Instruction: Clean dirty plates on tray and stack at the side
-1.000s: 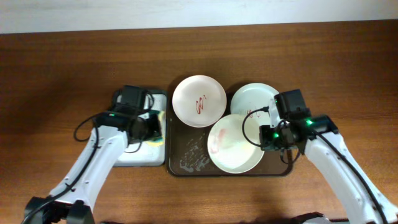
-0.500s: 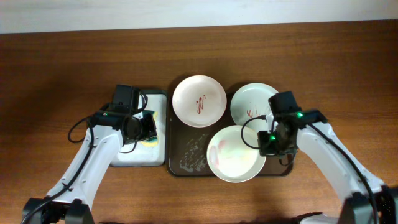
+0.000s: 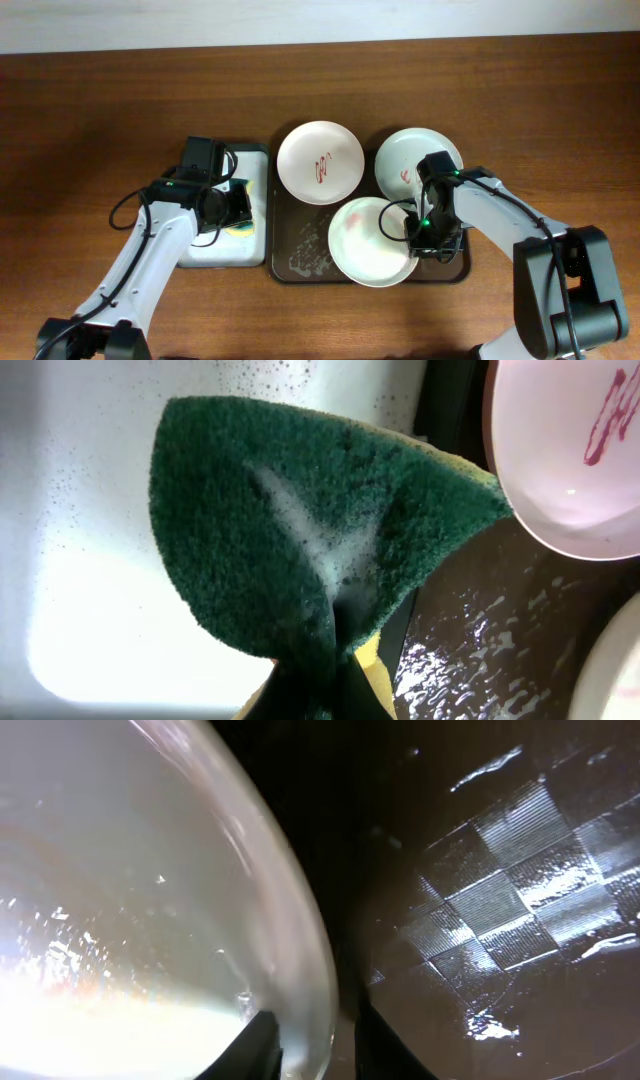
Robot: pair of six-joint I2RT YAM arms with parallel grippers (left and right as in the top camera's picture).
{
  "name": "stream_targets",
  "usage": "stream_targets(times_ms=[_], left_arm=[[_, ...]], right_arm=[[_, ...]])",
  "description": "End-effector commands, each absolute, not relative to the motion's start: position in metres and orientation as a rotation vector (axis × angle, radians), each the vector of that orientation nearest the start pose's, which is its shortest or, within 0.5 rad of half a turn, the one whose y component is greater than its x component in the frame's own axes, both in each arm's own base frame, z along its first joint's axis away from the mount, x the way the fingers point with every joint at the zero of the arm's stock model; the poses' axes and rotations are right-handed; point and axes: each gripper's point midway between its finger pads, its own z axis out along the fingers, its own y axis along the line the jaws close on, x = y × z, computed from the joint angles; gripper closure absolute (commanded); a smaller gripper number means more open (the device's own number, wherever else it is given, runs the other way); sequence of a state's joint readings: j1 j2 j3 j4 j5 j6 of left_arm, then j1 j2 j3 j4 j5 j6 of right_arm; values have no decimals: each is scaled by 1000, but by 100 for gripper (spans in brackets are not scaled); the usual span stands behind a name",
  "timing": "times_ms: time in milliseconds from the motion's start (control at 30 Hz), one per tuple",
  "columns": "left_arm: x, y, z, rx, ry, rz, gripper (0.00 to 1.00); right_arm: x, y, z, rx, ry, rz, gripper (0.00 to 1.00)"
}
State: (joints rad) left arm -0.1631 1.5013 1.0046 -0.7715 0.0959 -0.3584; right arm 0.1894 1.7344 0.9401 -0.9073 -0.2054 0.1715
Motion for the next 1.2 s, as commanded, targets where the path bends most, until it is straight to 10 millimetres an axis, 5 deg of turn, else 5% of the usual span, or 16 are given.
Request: stream_targets(times_ms=[0,167,300,433,600,800,1167], left_arm=[[311,-66,84,-238,2835,-236,100],[311,-66,83,-239,2837,-236,100],[311,-66,83,-238,2837,-236,100],[310,-72,84,-229,2840,-287,100],[312,-113,91,-94,2809,-454,100],[304,-187,98,206,2735,-570,100],[282,-286,50,417,2750,-779,100]], right_arm=[[231,80,-6,-13,3316,292,69],[233,81,-6,-13,3309,301,66],[234,83,-6,-13,3304,314,96],[236,88,-5,-13,3289,367,96],[240,95,-4,-15,3270,425,96],[240,95,-4,-15,3270,424,96],[240,95,-4,-16,3270,423,96]])
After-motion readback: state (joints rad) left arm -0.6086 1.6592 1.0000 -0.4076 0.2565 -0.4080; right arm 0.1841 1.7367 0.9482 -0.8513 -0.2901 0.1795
